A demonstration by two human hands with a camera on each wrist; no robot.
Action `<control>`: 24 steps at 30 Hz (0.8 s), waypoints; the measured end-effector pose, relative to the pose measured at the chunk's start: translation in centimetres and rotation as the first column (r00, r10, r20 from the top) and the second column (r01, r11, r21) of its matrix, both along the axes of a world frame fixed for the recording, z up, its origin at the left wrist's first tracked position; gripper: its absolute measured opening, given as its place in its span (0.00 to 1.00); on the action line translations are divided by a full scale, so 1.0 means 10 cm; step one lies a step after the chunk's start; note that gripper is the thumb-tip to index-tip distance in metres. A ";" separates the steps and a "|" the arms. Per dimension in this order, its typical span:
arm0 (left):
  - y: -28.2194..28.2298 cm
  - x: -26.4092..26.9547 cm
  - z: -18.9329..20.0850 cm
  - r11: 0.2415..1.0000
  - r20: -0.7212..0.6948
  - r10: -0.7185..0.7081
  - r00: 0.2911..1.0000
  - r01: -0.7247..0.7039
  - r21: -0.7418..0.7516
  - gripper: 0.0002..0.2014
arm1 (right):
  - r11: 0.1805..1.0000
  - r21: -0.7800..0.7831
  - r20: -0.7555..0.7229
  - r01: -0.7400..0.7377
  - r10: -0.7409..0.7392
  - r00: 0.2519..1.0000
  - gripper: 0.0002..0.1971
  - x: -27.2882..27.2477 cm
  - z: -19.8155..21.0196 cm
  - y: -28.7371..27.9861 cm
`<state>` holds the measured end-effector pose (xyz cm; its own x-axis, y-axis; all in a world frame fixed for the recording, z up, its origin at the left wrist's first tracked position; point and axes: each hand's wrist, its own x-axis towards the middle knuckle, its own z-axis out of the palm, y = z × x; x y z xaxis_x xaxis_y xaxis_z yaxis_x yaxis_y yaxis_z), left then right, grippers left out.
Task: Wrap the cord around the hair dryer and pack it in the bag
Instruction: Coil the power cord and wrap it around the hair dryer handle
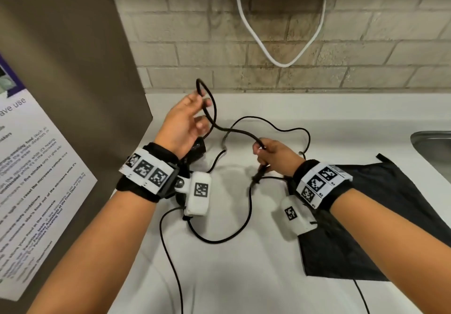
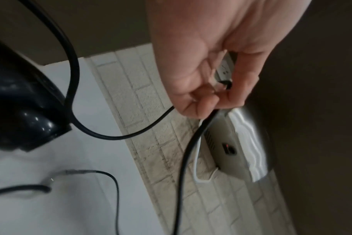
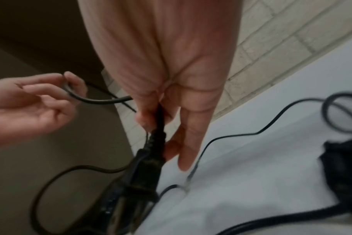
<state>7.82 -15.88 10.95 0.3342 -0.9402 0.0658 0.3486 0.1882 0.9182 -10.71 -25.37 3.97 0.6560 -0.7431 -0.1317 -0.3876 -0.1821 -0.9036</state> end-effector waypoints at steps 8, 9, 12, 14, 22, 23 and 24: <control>0.00 0.09 0.01 0.987 0.058 0.074 0.996 -0.081 0.135 0.13 | 0.826 -0.563 -0.292 -0.013 -0.184 0.939 0.07 -0.34 0.12 -0.43; -0.01 0.05 0.02 0.990 0.112 0.031 0.993 -0.046 0.130 0.12 | 0.831 -0.553 -0.246 0.061 -0.233 0.941 0.07 -0.34 0.17 -0.49; 0.03 -0.04 0.13 0.996 0.190 -0.084 0.978 0.083 0.014 0.12 | 0.812 -0.504 -0.027 0.296 -0.357 0.934 0.08 -0.37 0.34 -0.62; 0.07 -0.02 0.19 0.979 0.186 -0.156 0.970 0.177 -0.100 0.11 | 0.730 -0.571 0.064 0.375 -0.416 0.907 0.09 -0.39 0.42 -0.71; 0.13 -0.08 -0.41 0.933 0.053 -0.169 0.984 0.142 0.332 0.23 | 0.699 -0.712 -0.236 0.070 -0.332 0.913 0.12 -0.24 0.06 -0.96; 0.15 -0.11 -0.51 0.927 0.035 -0.156 0.987 0.135 0.350 0.21 | 0.721 -0.693 -0.315 0.019 -0.327 0.891 0.12 -0.21 0.00 -0.97; 0.17 -0.14 -0.60 0.924 0.028 -0.136 0.990 0.117 0.363 0.20 | 0.754 -0.655 -0.411 -0.044 -0.307 0.858 0.12 -0.19 -0.04 -0.98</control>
<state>6.40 -14.22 4.98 0.2162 -0.9380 -0.2709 0.2975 -0.2010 0.9333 -12.58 -35.15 3.53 0.5283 -0.8385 0.1337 -0.7869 -0.5426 -0.2940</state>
